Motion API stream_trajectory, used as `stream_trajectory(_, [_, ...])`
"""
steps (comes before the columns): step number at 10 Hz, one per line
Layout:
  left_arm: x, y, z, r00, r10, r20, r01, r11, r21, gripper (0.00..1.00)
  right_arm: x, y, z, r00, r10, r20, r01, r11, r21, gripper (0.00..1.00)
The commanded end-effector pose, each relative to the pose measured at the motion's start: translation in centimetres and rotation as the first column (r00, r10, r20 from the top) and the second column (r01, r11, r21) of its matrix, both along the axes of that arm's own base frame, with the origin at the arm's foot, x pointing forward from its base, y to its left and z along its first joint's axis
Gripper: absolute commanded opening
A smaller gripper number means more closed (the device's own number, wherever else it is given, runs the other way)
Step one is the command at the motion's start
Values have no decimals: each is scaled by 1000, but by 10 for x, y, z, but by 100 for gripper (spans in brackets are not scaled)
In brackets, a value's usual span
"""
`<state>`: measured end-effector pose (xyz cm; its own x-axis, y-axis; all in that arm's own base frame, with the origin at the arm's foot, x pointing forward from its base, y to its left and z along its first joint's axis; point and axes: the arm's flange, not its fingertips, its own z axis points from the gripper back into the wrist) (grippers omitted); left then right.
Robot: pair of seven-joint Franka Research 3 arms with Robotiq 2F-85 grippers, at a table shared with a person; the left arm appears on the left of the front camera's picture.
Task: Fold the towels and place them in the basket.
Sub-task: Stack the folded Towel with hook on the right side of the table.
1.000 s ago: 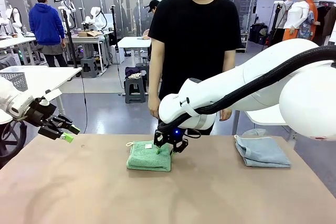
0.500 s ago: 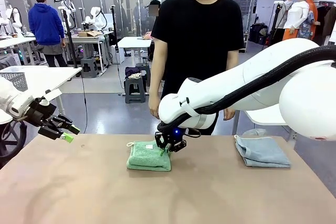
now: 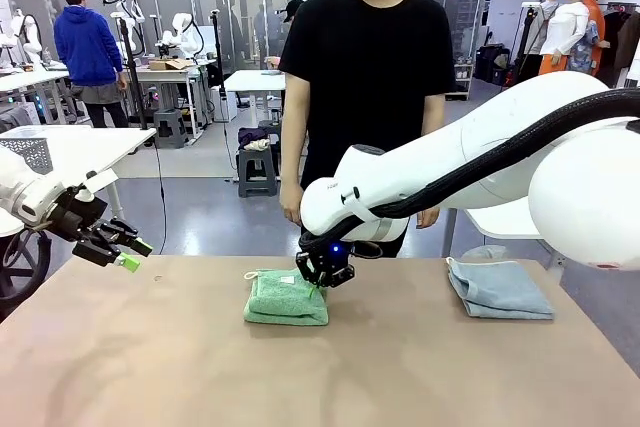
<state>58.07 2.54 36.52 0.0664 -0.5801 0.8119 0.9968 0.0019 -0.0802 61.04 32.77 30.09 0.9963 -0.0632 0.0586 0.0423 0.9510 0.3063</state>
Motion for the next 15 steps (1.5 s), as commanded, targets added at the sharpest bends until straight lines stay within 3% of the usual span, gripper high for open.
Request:
stream_trajectory(1, [-1,0,0,1000,-11,7,11,1000,-6,66,-1,-2,-2,1000,0,1,0,1000,18,0])
stream_trajectory(2, [-1,0,0,1000,-11,7,11,1000,-6,66,-1,-2,-2,1000,0,1,0,1000,18,0])
stream_trajectory(3, [-1,0,0,1000,-11,7,11,1000,-6,66,0,0,0,1000,0,0,0,1000,0,7])
stream_trajectory(4, [-1,0,0,1000,-11,7,11,1000,-6,66,5,1,-6,990,-5,138,27,987,-158,6])
stream_trajectory(7, [-1,0,0,1000,-11,7,11,1000,-6,66,13,-48,39,977,179,115,-164,978,-127,6])
stream_trajectory(12, [-1,0,0,1000,-11,7,11,1000,-6,66,25,-170,109,963,259,69,-252,963,-95,6])
stream_trajectory(15, [-1,0,0,1000,-11,7,11,1000,-6,66,48,-235,128,957,286,54,-282,956,-75,6])
